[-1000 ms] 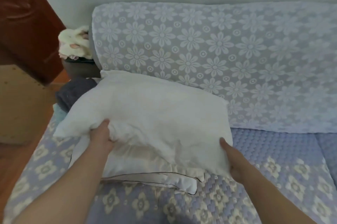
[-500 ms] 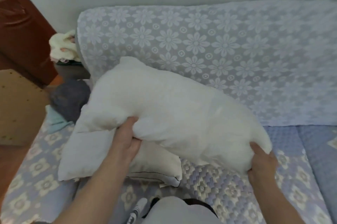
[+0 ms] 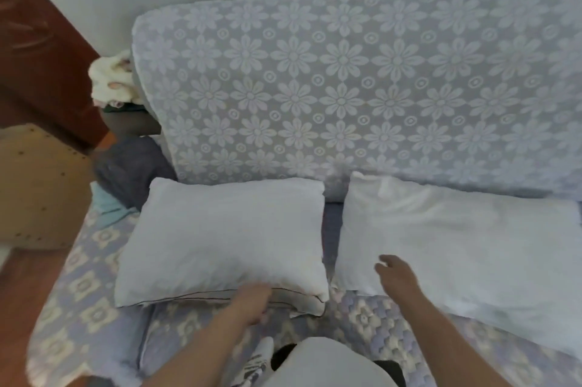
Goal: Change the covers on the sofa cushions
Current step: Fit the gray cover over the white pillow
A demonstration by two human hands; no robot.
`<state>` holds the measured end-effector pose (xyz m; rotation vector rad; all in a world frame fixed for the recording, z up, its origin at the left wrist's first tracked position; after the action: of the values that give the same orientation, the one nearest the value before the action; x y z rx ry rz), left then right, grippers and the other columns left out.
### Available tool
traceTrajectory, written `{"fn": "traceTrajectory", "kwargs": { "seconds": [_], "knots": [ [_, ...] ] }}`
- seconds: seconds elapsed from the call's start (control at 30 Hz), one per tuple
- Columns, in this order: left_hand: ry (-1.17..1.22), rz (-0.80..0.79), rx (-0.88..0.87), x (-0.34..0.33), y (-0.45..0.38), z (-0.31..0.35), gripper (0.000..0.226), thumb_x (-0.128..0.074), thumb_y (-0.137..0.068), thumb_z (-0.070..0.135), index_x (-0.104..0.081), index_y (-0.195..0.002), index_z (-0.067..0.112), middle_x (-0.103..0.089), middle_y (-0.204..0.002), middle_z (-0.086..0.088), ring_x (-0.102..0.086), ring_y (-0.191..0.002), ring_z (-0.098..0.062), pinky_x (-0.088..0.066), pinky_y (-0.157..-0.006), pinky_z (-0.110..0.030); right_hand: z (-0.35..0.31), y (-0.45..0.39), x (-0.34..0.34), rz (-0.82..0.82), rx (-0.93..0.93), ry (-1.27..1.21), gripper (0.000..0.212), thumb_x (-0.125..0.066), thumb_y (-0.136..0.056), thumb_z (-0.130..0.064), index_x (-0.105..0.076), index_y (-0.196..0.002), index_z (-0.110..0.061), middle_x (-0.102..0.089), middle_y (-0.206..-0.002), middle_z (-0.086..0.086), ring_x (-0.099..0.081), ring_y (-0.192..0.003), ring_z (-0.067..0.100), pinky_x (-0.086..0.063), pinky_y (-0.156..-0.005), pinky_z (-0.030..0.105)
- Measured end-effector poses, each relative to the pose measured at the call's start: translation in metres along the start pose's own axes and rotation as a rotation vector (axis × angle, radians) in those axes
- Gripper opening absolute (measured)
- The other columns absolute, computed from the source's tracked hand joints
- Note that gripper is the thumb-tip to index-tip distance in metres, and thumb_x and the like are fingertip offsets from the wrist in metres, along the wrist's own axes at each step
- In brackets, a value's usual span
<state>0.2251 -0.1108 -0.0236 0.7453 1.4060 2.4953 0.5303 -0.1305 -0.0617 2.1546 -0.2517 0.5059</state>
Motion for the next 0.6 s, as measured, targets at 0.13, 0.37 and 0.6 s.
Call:
{"fn": "traceTrajectory", "kwargs": {
  "seconds": [0.13, 0.37, 0.6],
  "knots": [
    [0.383, 0.169, 0.223, 0.103, 0.003, -0.088, 0.010, -0.057, -0.099, 0.019, -0.061, -0.092, 0.012, -0.059, -0.084, -0.010, -0.054, -0.069, -0.022, -0.043, -0.064, -0.029, -0.044, 0.002, -0.090, -0.253, -0.079, -0.113, 0.059, -0.060, -0.099, -0.034, -0.040, -0.147, -0.006, -0.045, -0.148, 0.018, -0.049, -0.130, 0.034, -0.038, -0.108, 0.038],
    [0.729, 0.242, 0.348, 0.194, -0.006, -0.159, 0.018, -0.055, -0.103, 0.022, -0.056, -0.111, 0.005, -0.064, -0.110, -0.017, -0.064, -0.095, -0.035, -0.050, -0.092, -0.046, -0.040, -0.030, -0.215, -0.215, -0.207, -0.539, 0.055, -0.079, -0.081, -0.048, -0.062, -0.119, -0.010, -0.069, -0.115, 0.011, -0.068, -0.096, 0.031, -0.055, -0.093, 0.049],
    [0.390, 0.305, 0.143, 0.219, -0.052, -0.134, 0.022, -0.063, -0.079, 0.023, -0.061, -0.089, 0.004, -0.061, -0.083, -0.020, -0.061, -0.073, -0.034, -0.042, -0.065, -0.033, -0.074, 0.034, -0.150, 0.267, -0.144, -0.192, 0.049, -0.061, -0.097, -0.027, -0.058, -0.125, 0.013, -0.060, -0.126, 0.033, -0.056, -0.120, 0.045, -0.042, -0.101, 0.044]
  ]
}}
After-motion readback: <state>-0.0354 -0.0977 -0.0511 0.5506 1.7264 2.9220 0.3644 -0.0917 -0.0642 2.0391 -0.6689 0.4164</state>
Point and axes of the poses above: each hand's wrist, its own y-axis away from the middle knuckle, its own x-axis out of the back of the hand, z = x × y, the point moved 1 cm from there along -y, towards the middle knuckle
